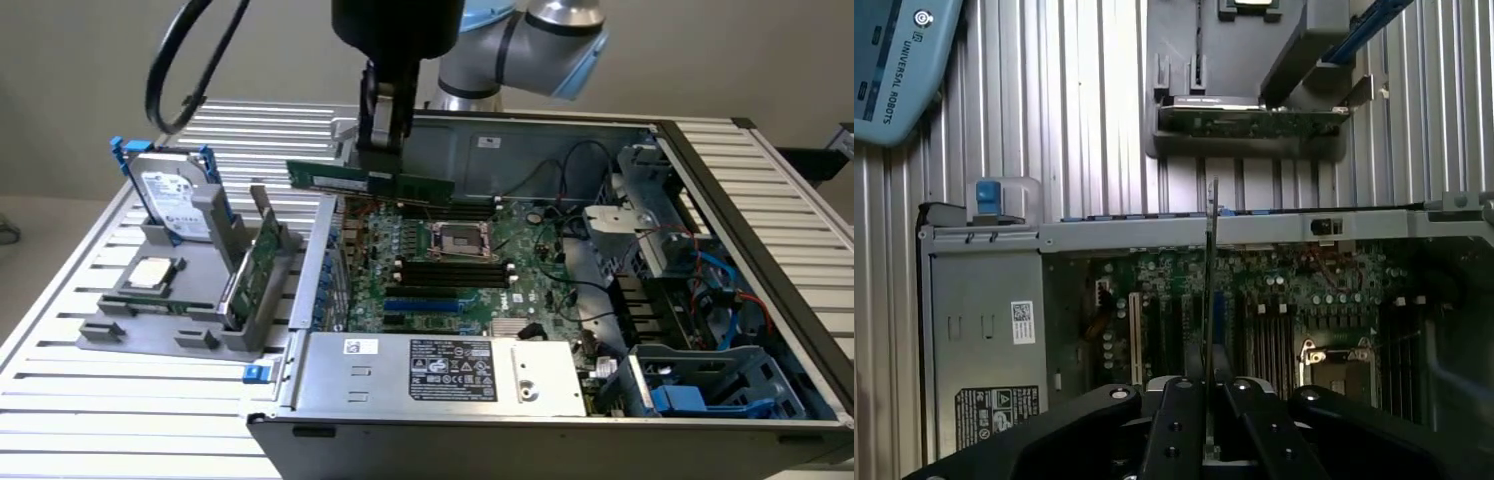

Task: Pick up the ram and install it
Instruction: 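Pick up the ram and move it above insertion slot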

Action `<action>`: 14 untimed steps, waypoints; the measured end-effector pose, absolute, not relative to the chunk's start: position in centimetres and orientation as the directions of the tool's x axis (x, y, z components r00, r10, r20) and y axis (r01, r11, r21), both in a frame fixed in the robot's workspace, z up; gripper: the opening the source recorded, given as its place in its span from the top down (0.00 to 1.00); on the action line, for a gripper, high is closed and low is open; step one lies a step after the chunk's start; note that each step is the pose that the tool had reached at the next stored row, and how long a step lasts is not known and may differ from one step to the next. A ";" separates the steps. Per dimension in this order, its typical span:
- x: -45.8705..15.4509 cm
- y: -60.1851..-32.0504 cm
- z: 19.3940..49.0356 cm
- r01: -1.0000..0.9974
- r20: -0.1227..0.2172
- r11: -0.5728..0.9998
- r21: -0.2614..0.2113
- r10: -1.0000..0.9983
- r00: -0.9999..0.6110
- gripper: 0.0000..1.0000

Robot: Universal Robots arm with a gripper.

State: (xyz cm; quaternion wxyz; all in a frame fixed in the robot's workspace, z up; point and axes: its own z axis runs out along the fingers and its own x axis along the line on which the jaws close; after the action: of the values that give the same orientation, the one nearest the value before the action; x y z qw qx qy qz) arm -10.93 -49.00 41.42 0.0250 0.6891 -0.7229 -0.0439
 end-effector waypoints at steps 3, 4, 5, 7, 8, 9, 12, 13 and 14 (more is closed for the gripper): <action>-9.6 -48.6 40.9 -0.994 -0.024 0.046 0.098 -0.999 -0.049 0.86; -9.1 -48.5 40.8 -0.994 -0.024 0.046 0.098 -0.999 -0.049 0.86; -8.6 -48.4 40.6 -0.994 -0.024 0.046 0.098 -0.999 -0.049 0.86; -7.8 -48.2 40.4 -0.994 -0.024 0.046 0.098 -0.999 -0.049 0.86; -7.3 -48.1 40.3 -0.994 -0.024 0.046 0.098 -0.999 -0.049 0.86; -6.9 -48.0 40.1 -0.994 -0.024 0.046 0.098 -0.999 -0.049 0.86; -5.5 -47.6 39.7 -0.994 -0.024 0.046 0.098 -0.999 -0.049 0.86; -5.2 -47.5 39.6 -0.994 -0.024 0.046 0.098 -0.999 -0.049 0.86; -4.9 -47.3 39.5 -0.994 -0.024 0.046 0.098 -0.999 -0.049 0.86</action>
State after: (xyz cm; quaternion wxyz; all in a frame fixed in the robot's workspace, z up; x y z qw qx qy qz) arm -4.90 -47.33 39.45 0.0250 0.6892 -0.7228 -0.0439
